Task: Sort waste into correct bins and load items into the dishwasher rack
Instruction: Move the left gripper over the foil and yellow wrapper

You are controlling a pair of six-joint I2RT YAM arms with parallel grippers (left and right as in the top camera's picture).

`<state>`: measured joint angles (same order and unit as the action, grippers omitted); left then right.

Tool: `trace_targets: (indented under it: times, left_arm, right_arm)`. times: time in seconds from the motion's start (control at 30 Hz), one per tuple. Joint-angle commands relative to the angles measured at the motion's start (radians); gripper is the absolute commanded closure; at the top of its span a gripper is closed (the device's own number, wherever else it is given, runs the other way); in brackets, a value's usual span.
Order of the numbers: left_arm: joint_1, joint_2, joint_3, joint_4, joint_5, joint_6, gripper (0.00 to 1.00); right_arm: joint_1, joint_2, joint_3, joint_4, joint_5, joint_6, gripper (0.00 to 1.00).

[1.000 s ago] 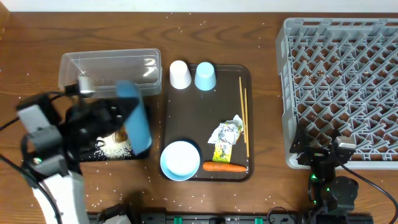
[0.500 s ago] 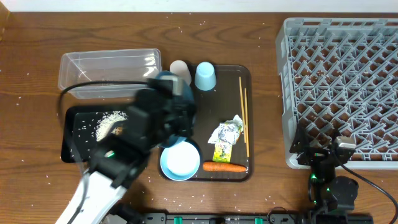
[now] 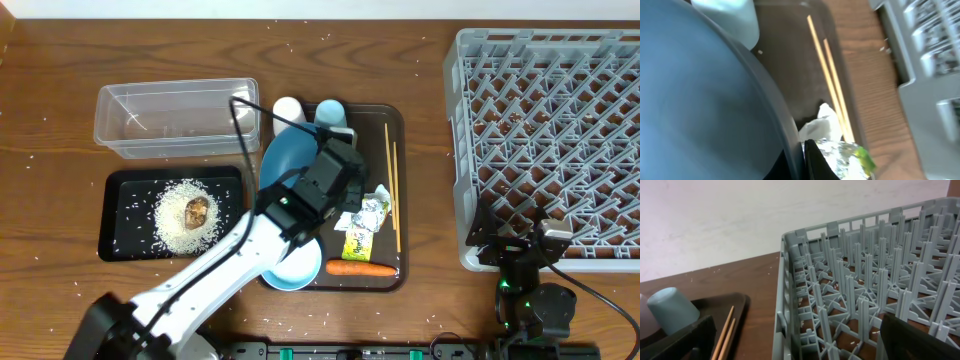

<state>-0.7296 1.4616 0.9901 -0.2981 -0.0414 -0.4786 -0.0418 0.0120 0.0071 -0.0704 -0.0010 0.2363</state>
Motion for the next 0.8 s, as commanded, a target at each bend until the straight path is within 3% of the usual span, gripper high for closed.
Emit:
trace_targets:
  times: [0.0,0.4,0.57,0.77]
  left_arm:
    - [-0.001,0.053,0.024,0.014,-0.048,-0.002,0.94]
    - [-0.001,0.127,0.024,0.042,-0.069,-0.002,0.92]
    - [-0.001,0.131,0.023,0.037,-0.068,-0.002,0.65]
    - [-0.001,0.103,0.024,0.033,-0.047,-0.002,0.63]
  right_arm:
    - [-0.017,-0.003,-0.002,-0.004,0.003,-0.006,0.01]
    - [-0.017,-0.003,-0.002,-0.005,0.003,-0.006,0.01]
    - [-0.017,-0.003,-0.002,-0.004,0.003,-0.006,0.01]
    - [-0.017,-0.003,-0.002,-0.004,0.003,-0.006,0.01]
